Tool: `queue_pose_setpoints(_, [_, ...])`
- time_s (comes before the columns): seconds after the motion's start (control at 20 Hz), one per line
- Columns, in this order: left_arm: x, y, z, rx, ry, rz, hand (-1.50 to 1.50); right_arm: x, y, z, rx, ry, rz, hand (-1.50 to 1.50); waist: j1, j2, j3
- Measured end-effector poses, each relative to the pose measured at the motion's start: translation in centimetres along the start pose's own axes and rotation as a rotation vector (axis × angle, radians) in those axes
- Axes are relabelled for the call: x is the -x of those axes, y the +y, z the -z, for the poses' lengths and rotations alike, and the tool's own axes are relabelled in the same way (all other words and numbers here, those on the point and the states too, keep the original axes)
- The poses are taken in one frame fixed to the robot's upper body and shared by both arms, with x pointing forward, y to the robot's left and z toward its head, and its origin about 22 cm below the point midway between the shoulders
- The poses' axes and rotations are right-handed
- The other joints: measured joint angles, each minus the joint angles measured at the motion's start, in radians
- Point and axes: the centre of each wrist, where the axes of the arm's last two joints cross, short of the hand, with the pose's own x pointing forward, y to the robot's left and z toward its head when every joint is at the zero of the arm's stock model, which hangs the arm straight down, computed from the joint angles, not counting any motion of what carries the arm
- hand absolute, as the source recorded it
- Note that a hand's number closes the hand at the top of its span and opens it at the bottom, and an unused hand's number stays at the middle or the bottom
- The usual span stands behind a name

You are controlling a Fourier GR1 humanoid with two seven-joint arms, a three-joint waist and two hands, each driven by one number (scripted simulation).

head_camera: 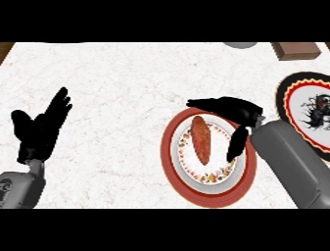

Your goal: Pick the sweet potato from the plate and place it in the plate

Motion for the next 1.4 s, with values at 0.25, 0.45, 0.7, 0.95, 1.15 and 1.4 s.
queue_pose_setpoints(0.25, [0.1,-0.2,-0.1,0.005,-0.003,0.002,0.0,0.0,1.2,1.4,-0.002,0.025,-0.023,-1.5,0.001,0.0,0.0])
queue_pose_setpoints(0.45, [-0.7,0.0,-0.2,0.003,-0.006,0.006,0.0,0.1,1.4,2.3,-0.004,0.041,-0.045,-1.5,0.003,0.001,0.0])
queue_pose_setpoints(0.7, [-0.4,0.3,0.3,0.002,-0.003,0.007,0.0,0.1,2.1,3.3,-0.039,0.047,-0.084,-1.5,0.002,0.0,-0.001])
queue_pose_setpoints(0.95, [0.2,-0.1,-0.3,0.006,-0.003,-0.002,0.0,-0.3,2.5,3.4,-0.099,0.002,-0.131,1.5,0.002,-0.004,-0.002])
queue_pose_setpoints(1.15, [0.0,-0.1,0.0,0.002,-0.001,-0.003,0.0,-0.9,3.2,3.8,-0.095,-0.042,-0.146,1.5,-0.001,-0.008,-0.004])
queue_pose_setpoints(1.4, [0.2,0.1,-0.4,0.006,-0.002,-0.005,0.0,-1.0,3.8,4.0,-0.064,-0.072,-0.121,1.5,-0.001,-0.008,-0.004])
